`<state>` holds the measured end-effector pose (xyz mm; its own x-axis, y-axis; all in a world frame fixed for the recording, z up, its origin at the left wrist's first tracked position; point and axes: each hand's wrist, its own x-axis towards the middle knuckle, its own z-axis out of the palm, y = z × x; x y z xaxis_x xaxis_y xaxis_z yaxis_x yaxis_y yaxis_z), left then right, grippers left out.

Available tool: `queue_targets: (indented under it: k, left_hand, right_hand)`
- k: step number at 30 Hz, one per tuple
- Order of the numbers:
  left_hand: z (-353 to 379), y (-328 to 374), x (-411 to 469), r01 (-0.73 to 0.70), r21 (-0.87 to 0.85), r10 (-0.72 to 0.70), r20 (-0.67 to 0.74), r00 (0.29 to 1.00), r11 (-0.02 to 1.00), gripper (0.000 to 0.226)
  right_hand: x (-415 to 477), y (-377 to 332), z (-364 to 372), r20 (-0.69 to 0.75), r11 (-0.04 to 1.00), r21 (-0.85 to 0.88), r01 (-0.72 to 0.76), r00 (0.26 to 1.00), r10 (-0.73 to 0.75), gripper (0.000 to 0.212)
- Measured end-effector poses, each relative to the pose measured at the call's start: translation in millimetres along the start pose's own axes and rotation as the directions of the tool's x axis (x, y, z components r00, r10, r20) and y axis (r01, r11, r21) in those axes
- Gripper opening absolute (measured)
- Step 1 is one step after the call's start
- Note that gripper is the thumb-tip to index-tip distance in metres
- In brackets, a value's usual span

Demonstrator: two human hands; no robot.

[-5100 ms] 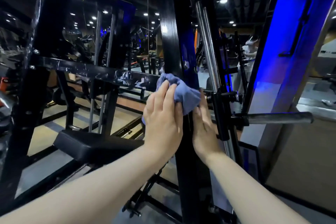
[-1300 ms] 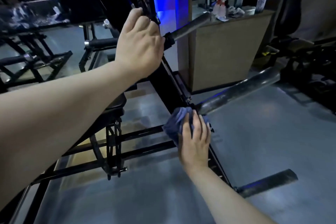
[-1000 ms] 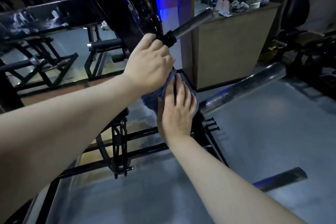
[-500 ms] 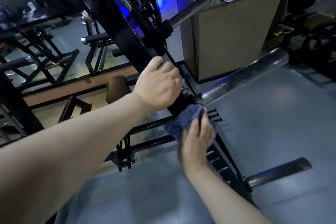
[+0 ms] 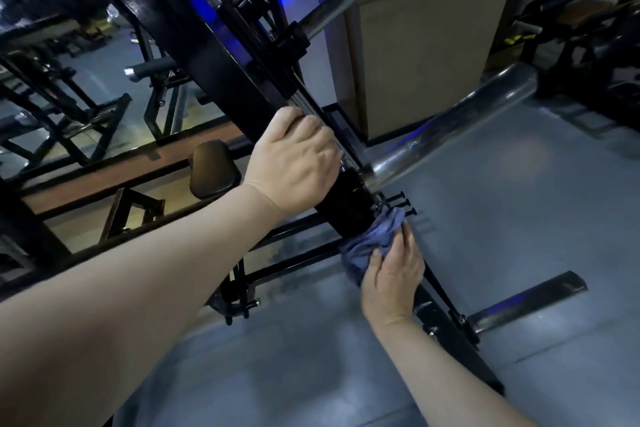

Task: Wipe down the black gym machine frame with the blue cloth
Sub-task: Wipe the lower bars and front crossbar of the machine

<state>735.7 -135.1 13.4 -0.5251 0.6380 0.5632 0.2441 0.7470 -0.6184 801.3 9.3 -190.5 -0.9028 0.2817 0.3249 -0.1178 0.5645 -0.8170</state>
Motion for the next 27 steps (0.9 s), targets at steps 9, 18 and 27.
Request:
queue_targets:
  k: [9,18,27]
  left_hand:
    - [-1,9,-13,-0.064,-0.035,0.065,0.012,0.998,0.997,0.041]
    - [2,-20,-35,-0.418,-0.004,0.418,0.002,0.909,0.909,0.047]
    - [17,-3,-43,-0.434,0.006,0.433,-0.069,0.899,0.901,0.046]
  right_hand:
    - [3,-61,16,-0.074,0.973,-0.177,0.151,0.983,-0.166,0.062]
    - [-5,-48,30,-0.24,0.981,-0.046,-0.189,0.955,0.173,0.056]
    - [-2,-36,36,-0.286,0.975,-0.205,0.084,0.948,-0.141,0.053]
